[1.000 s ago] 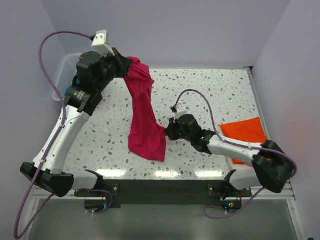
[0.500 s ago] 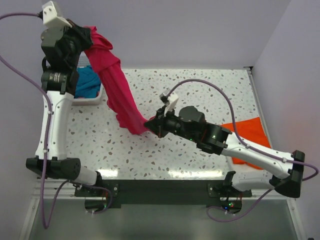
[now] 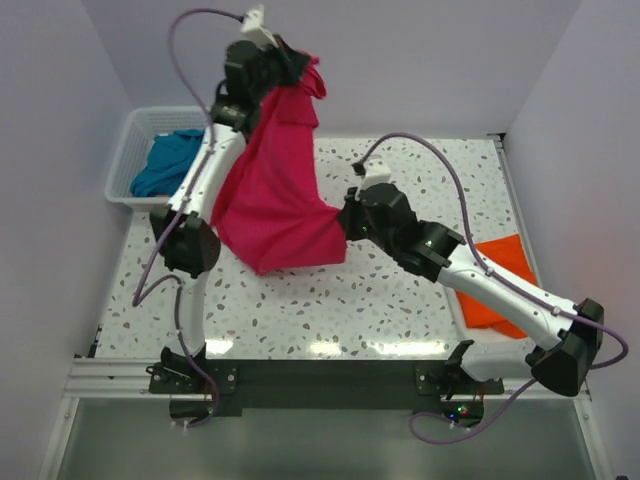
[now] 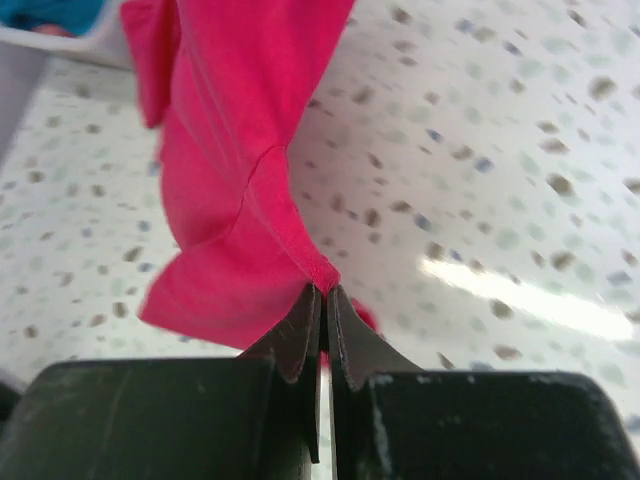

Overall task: Fold and stack the t-shirts
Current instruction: Flatten the tshirt out

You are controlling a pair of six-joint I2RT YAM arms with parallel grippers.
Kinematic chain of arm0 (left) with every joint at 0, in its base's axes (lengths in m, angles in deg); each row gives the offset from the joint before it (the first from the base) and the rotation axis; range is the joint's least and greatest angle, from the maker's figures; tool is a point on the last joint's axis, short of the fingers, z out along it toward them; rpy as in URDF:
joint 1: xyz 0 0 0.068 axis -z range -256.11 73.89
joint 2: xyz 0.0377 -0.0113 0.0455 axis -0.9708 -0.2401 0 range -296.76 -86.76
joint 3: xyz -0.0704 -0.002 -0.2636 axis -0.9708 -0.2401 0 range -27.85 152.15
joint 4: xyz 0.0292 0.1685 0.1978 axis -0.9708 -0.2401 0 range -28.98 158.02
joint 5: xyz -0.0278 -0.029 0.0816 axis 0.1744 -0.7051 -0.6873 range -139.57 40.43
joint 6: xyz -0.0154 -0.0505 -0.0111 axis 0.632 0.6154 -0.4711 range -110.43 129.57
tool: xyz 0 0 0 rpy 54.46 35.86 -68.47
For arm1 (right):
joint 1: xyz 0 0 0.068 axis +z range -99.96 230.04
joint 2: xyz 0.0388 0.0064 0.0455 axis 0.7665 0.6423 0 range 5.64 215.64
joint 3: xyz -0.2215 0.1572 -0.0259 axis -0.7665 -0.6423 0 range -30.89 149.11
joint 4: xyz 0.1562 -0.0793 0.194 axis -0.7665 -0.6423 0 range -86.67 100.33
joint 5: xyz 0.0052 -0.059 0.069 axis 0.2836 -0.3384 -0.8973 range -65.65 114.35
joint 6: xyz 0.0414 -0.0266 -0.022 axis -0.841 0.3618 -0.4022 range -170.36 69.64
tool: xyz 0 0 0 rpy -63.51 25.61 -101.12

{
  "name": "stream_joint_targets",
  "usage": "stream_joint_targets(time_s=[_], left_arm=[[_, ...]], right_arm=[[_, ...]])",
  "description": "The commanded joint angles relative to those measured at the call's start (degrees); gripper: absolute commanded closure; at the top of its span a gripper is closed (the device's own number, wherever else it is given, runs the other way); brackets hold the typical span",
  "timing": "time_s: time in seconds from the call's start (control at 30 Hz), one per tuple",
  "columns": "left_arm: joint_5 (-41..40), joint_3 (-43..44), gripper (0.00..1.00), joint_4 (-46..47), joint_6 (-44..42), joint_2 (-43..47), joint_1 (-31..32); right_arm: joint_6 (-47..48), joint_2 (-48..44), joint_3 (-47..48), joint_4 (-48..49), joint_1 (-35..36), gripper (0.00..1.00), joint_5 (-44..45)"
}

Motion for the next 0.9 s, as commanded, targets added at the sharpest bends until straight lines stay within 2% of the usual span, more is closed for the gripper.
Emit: stream_joint_targets(time_s=[0.0,0.03,0.07,0.17,0.23,0.27,0.37,0.43,0.47,0.5,0.53,0.57,0.6,0.63,0.7,0.77,0.87], left_arm=[[6.3,-3.1,0.95,4.2,-2.0,-9.0,8.2],[7.4,-3.0,0.91,4.0,-1.8,-11.5,10.7],[8.7,-2.0,0.78,3.7,-1.6,-16.1,11.8],[12.1,-0.7,0.42,0.0,-2.0,-21.1,15.2],[12.1,-4.7,0.33,0.8,-2.5,-18.9,16.1],[11.7,-11.2,0.25,2.0,-2.3,-14.4,16.1],[8.5,-22.6,0.16,4.8,-2.1,-3.6,15.5],[4.2,-26.6,0.16,2.7,-1.5,1.7,15.1],[2.4,-31.6,0.16,2.5,-1.0,7.5,14.8],[-3.9,-34.2,0.16,0.2,0.0,10.4,14.7],[-9.8,-39.8,0.20,-1.8,2.4,16.3,14.2],[-9.8,-42.6,0.24,-1.8,3.3,19.0,13.9],[-15.8,-45.1,0.26,-4.3,4.5,21.7,13.5],[-18.1,-50.5,0.30,-5.0,6.0,24.1,12.8],[-22.7,-55.4,0.36,-6.8,6.6,30.3,11.7],[-24.1,-62.0,0.42,-7.5,8.1,34.6,8.7],[-20.1,-68.4,0.51,-7.3,8.8,37.5,3.0]], right_arm=[[-4.8,-7.0,-8.6,-5.5,-3.4,1.00,1.3],[-7.0,-8.0,-13.2,-5.9,-3.5,1.00,1.3],[-8.4,-9.1,-15.8,-6.4,-3.4,1.00,1.1],[-14.0,-13.4,-26.5,-5.8,-3.4,1.00,-1.4],[-17.3,-16.4,-33.2,-3.7,-3.2,1.00,-4.1],[-18.3,-17.0,-34.8,-2.9,-3.1,1.00,-6.0],[-20.7,-18.1,-37.9,-2.2,-0.9,1.00,-5.2],[-22.1,-17.4,-38.0,-1.2,1.7,1.00,-4.9],[-22.5,-16.9,-37.5,-0.6,2.8,1.00,-4.6],[-22.8,-16.1,-36.9,0.5,5.0,1.00,-4.5],[-23.0,-13.8,-35.1,1.1,7.6,1.00,-4.0],[-23.0,-12.8,-33.9,1.1,7.6,1.00,-4.0],[-23.3,-11.2,-32.7,2.0,10.7,1.00,-3.7],[-23.6,-8.5,-30.2,2.9,12.5,1.00,-3.5],[-23.8,-5.0,-27.3,4.7,18.0,1.00,-1.9],[-22.8,1.3,-21.1,4.7,21.3,1.00,0.0],[-21.4,8.0,-15.1,4.5,23.4,1.00,0.2]])
